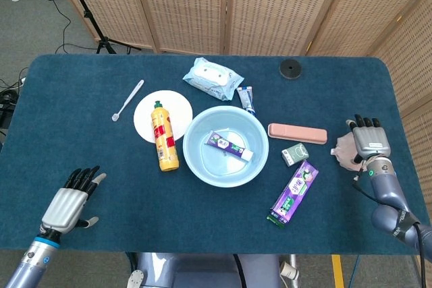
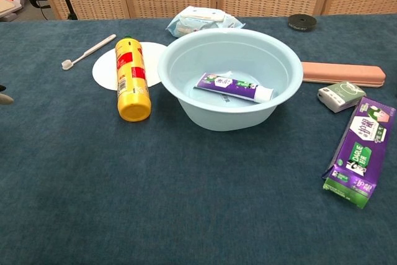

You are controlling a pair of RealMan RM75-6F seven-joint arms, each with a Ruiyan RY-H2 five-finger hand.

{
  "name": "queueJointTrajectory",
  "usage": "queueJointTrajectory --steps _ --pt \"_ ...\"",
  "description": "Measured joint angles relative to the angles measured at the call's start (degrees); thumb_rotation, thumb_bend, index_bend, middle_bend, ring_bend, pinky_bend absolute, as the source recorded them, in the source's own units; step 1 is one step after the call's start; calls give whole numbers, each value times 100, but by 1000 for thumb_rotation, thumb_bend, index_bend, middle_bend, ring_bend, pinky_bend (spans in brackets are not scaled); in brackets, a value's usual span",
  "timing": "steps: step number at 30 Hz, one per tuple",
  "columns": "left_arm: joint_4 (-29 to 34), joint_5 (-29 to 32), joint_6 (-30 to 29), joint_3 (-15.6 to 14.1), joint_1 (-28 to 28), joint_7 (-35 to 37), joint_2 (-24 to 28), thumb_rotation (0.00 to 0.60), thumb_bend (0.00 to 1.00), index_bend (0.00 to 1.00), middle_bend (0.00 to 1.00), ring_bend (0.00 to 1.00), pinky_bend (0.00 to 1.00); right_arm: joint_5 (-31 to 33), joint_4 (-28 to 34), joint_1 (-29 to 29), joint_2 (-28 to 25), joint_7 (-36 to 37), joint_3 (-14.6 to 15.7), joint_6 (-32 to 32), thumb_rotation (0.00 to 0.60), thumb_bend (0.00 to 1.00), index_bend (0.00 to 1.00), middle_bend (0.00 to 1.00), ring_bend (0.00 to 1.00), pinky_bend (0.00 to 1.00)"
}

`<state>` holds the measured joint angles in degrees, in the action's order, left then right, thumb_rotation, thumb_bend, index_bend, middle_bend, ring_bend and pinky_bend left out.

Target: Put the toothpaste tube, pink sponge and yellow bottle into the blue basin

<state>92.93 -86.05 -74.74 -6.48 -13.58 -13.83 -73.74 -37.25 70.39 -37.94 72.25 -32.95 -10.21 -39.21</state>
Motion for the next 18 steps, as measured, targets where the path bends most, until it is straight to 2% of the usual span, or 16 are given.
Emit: queueJointTrajectory --steps 9,13,15,18 --pt "-4 -49 56 34 23 46 1 550 27 75 0 0 0 869 -338 -245 167 -248 472 272 600 142 110 0 0 0" --pt "12 -97 50 46 39 83 21 549 28 75 0 0 0 1039 -249 -298 191 -274 610 152 600 156 257 42 5 40" --pt "21 -115 50 48 43 105 30 551 29 75 0 0 0 1071 -142 -308 189 -285 660 39 600 156 346 129 63 123" --pt "37 -162 14 57 57 153 53 552 30 76 0 0 0 1102 -8 -303 189 -293 714 -186 600 174 462 270 215 260"
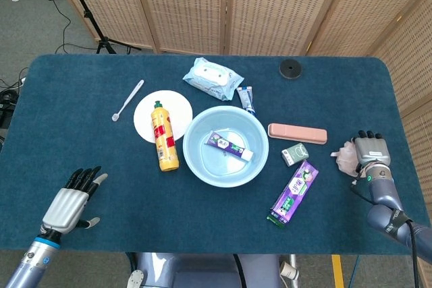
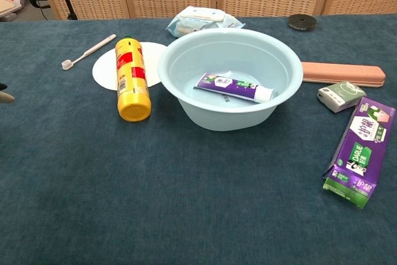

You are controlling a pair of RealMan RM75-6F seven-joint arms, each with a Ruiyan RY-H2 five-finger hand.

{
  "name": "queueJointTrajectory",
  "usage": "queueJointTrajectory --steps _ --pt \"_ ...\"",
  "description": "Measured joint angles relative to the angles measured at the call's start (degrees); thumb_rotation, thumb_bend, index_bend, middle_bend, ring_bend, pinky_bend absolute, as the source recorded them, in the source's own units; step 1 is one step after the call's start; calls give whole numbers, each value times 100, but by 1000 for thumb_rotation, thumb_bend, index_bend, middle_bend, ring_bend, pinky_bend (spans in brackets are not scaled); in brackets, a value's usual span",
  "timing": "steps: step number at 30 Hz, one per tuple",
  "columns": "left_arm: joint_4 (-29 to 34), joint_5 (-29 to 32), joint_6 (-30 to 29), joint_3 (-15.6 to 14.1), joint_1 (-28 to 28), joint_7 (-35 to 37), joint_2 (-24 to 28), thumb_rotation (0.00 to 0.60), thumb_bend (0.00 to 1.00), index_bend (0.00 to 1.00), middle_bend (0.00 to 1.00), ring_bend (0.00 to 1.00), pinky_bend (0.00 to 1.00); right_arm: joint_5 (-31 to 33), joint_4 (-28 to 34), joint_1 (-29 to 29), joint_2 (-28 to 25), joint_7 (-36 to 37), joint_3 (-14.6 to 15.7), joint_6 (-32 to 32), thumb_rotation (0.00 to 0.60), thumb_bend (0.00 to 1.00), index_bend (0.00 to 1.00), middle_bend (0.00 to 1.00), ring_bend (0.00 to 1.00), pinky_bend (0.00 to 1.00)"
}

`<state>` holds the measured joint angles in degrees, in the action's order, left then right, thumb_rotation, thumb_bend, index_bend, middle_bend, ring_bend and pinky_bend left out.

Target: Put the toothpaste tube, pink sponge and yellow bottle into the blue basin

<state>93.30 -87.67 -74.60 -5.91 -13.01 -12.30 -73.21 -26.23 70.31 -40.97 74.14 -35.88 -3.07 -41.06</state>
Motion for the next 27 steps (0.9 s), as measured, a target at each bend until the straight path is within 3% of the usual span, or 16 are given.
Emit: queueJointTrajectory --steps 10,19,27 --pt "99 -172 -142 31 63 143 127 552 37 75 0 0 0 -113 483 124 -99 39 151 -542 600 214 653 474 439 448" --pt "195 -280 -238 49 112 160 211 551 47 75 0 0 0 -499 1367 139 -495 63 27 -1138 600 234 673 491 458 468" --pt "261 -363 -242 34 137 27 243 553 48 75 0 0 0 -767 2826 56 -981 -309 -126 -1962 600 234 673 491 458 468"
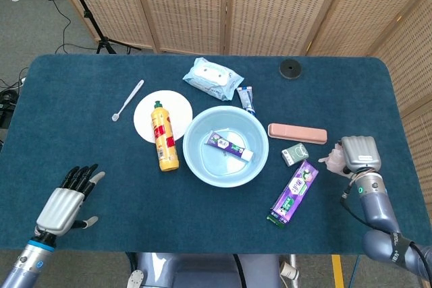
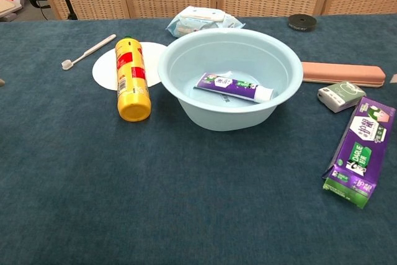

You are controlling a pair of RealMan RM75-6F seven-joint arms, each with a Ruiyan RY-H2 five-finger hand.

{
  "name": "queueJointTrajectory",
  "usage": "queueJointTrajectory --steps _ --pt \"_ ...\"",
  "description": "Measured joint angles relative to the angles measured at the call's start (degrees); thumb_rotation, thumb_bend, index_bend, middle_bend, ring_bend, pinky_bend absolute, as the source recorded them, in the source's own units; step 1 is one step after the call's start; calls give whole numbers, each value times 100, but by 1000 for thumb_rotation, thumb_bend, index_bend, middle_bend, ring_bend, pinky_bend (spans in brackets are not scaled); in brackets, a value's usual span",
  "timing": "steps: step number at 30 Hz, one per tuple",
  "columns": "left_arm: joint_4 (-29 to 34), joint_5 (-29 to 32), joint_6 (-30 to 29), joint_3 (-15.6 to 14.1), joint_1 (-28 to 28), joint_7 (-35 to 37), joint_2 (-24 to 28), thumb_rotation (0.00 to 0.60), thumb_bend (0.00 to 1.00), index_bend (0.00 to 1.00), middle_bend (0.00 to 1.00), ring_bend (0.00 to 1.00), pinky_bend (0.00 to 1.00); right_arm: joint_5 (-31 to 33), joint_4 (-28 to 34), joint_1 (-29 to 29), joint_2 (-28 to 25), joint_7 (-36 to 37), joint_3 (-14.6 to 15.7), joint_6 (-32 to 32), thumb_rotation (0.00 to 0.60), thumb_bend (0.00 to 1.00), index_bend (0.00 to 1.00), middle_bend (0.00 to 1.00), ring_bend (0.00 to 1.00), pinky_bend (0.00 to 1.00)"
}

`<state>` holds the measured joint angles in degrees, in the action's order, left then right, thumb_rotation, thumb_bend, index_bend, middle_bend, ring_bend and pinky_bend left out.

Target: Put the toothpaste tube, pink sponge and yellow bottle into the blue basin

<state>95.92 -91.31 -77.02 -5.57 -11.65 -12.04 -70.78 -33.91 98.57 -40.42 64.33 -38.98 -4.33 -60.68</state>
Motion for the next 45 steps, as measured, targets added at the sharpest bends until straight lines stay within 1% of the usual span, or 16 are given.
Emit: queueJointTrajectory --steps 5,10,18,23,28,30,31,33,34,35,36,37,38,41,43,45 --pt "-2 -75 4 -20 17 -109 -24 555 49 76 0 0 0 -118 870 -189 -130 -513 -152 -568 600 234 673 491 458 468" --pt "33 -153 28 -55 18 -55 -12 555 49 76 0 0 0 -140 1220 -477 78 -939 -317 -856 600 232 673 491 458 468" --pt "82 -256 141 -127 -7 11 -3 556 50 75 0 0 0 2 1296 -1046 1090 -1689 -523 -1197 600 234 673 491 458 468" --pt "86 -290 146 -130 -17 144 35 557 50 76 0 0 0 328 1178 -1429 1792 -2124 -688 -1424 600 234 673 491 458 468" --pt "56 -300 129 -109 -23 331 81 557 50 75 0 0 0 498 1043 -1745 2343 -2431 -816 -1614 600 231 673 489 458 468" --pt "39 -302 133 -104 -29 383 95 557 50 75 0 0 0 535 989 -1860 2553 -2533 -856 -1687 600 218 672 463 451 468" --pt "34 -304 132 -99 -31 406 102 557 51 75 0 0 0 546 968 -1904 2626 -2568 -870 -1718 600 210 653 423 421 468" --pt "31 -306 121 -90 -30 437 110 556 51 75 0 0 0 575 938 -1967 2759 -2609 -897 -1774 600 200 584 327 328 450" --pt "29 -311 111 -85 -28 453 115 556 51 75 0 0 0 582 932 -1982 2801 -2612 -909 -1789 600 189 523 261 254 413" --pt "29 -316 107 -82 -25 458 118 557 51 75 0 0 0 587 936 -1989 2834 -2590 -920 -1786 600 171 451 178 160 345" --pt "29 -317 109 -82 -25 457 118 557 51 75 0 0 0 590 946 -1989 2838 -2562 -923 -1771 600 165 416 139 119 313" --pt "28 -317 113 -80 -26 450 116 556 51 75 0 0 0 592 961 -1987 2830 -2535 -920 -1751 600 158 345 70 52 250" --pt "29 -318 116 -81 -25 441 113 556 51 76 0 0 0 588 981 -1984 2805 -2522 -910 -1735 600 156 274 25 12 197" --pt "34 -330 122 -83 -22 400 100 557 50 75 0 0 0 534 1027 -1960 2729 -2467 -884 -1714 600 141 132 0 0 114" --pt "40 -336 123 -84 -18 371 90 558 50 75 0 0 0 445 1040 -1937 2693 -2406 -864 -1707 600 131 95 0 0 96" --pt "45 -343 122 -85 -13 352 85 557 51 75 0 0 0 294 1060 -1896 2634 -2319 -825 -1703 600 131 84 0 0 95"
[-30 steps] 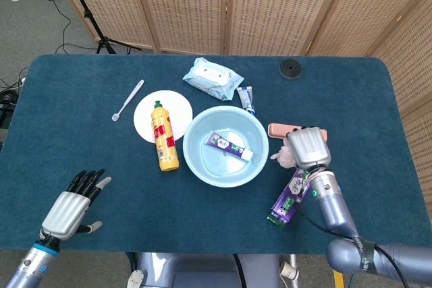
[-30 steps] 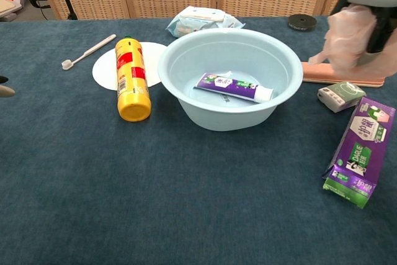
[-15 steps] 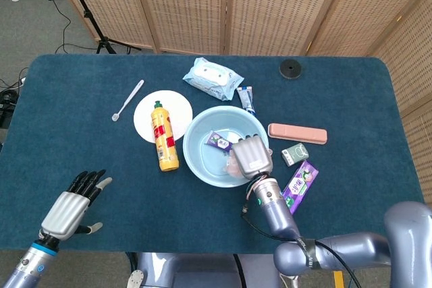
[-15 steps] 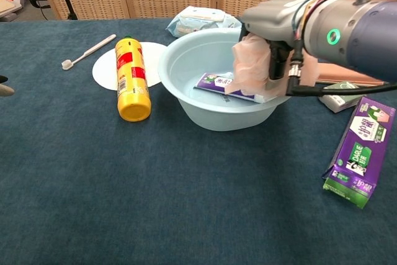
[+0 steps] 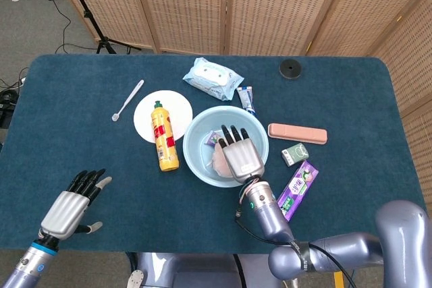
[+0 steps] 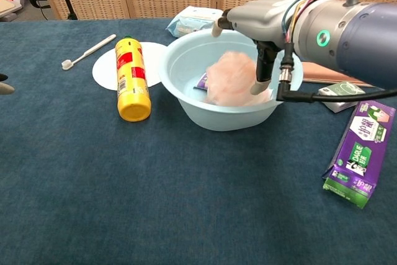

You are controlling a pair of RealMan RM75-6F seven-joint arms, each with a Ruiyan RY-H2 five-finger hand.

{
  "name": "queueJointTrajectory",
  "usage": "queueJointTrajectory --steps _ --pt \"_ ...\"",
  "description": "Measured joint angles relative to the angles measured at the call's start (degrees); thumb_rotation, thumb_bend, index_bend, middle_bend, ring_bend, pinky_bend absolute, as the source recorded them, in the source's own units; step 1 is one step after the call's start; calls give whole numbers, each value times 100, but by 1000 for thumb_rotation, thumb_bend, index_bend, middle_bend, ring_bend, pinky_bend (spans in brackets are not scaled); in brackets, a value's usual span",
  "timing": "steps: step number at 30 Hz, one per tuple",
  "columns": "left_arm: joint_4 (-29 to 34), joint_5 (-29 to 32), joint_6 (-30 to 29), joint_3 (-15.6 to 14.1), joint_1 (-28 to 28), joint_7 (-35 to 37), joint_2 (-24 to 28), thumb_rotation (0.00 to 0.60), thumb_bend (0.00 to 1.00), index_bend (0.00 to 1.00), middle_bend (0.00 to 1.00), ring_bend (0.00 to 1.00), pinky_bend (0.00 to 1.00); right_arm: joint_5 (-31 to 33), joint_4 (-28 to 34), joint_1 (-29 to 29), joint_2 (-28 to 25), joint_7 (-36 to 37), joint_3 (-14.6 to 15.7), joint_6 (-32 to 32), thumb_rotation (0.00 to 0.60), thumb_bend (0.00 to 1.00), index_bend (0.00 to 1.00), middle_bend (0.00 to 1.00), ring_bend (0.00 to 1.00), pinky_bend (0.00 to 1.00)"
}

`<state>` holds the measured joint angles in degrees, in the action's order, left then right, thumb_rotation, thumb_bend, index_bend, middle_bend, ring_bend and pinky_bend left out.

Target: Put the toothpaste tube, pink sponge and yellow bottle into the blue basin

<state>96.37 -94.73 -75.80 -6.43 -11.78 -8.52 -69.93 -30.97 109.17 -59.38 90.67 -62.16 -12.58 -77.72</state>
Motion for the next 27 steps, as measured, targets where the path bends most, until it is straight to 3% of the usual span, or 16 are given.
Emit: queueJointTrajectory --steps 7,15,21,27 --pt "-15 28 2 20 11 -27 -2 556 51 75 0 0 0 -470 271 259 -461 217 187 -172 600 131 82 0 0 74" --pt "-11 17 10 24 15 -83 -22 556 50 75 0 0 0 -1211 929 1017 -1507 775 648 -620 600 131 82 0 0 64" --pt "-47 10 8 33 22 -143 -90 557 50 75 0 0 0 -2234 1101 1832 -2175 1925 1239 -810 600 131 81 0 0 62" --pt "-124 -35 -65 51 52 -238 -217 557 52 75 0 0 0 -3634 878 2858 -2551 3452 1961 -1032 600 131 81 0 0 62"
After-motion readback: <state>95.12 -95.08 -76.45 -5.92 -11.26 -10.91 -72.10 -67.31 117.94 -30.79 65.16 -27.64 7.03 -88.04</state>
